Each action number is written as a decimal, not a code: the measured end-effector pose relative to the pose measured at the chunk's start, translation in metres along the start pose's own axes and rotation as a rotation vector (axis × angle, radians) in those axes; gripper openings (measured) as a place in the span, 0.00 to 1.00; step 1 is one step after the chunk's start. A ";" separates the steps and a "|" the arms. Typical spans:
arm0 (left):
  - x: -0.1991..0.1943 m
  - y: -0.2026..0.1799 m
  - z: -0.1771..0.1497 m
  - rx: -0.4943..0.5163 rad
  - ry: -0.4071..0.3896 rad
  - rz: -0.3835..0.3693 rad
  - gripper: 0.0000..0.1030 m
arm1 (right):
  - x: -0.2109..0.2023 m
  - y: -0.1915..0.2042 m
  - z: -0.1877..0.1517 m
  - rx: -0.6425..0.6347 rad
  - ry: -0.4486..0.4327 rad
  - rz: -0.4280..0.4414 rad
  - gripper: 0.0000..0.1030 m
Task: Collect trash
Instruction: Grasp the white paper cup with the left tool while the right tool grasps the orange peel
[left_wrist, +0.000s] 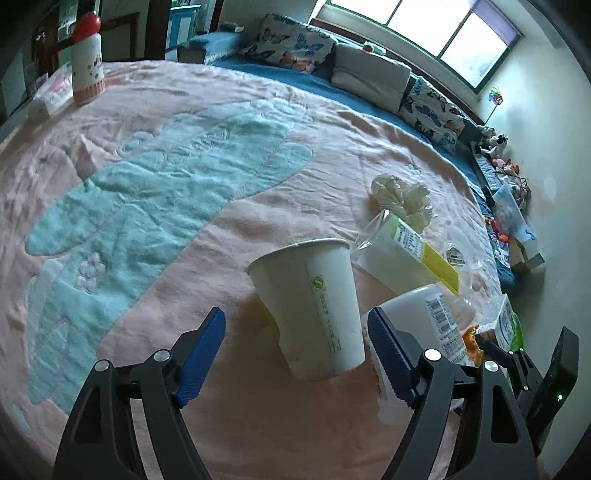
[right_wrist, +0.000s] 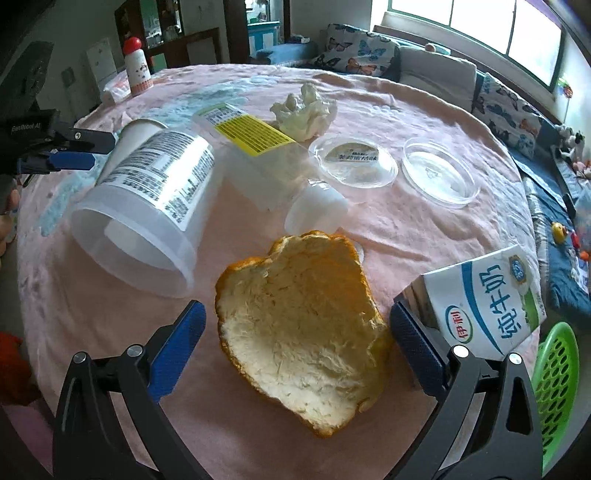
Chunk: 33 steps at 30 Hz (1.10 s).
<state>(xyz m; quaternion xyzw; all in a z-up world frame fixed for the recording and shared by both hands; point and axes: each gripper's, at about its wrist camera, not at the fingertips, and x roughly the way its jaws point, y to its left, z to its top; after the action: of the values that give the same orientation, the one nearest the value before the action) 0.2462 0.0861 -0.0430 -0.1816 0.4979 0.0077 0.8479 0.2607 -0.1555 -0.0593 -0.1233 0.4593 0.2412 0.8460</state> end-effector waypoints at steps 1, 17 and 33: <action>0.002 0.000 0.001 -0.003 0.003 -0.002 0.75 | 0.002 -0.001 0.000 -0.001 0.005 0.003 0.96; 0.033 0.000 0.010 -0.075 0.038 0.011 0.79 | -0.002 -0.009 -0.007 0.053 -0.003 0.020 0.82; 0.044 -0.009 0.010 -0.060 0.045 -0.023 0.61 | -0.002 -0.007 -0.008 0.088 -0.019 0.020 0.83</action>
<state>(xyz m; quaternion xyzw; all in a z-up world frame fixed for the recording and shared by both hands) 0.2782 0.0732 -0.0733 -0.2126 0.5143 0.0088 0.8308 0.2575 -0.1659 -0.0620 -0.0791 0.4625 0.2302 0.8526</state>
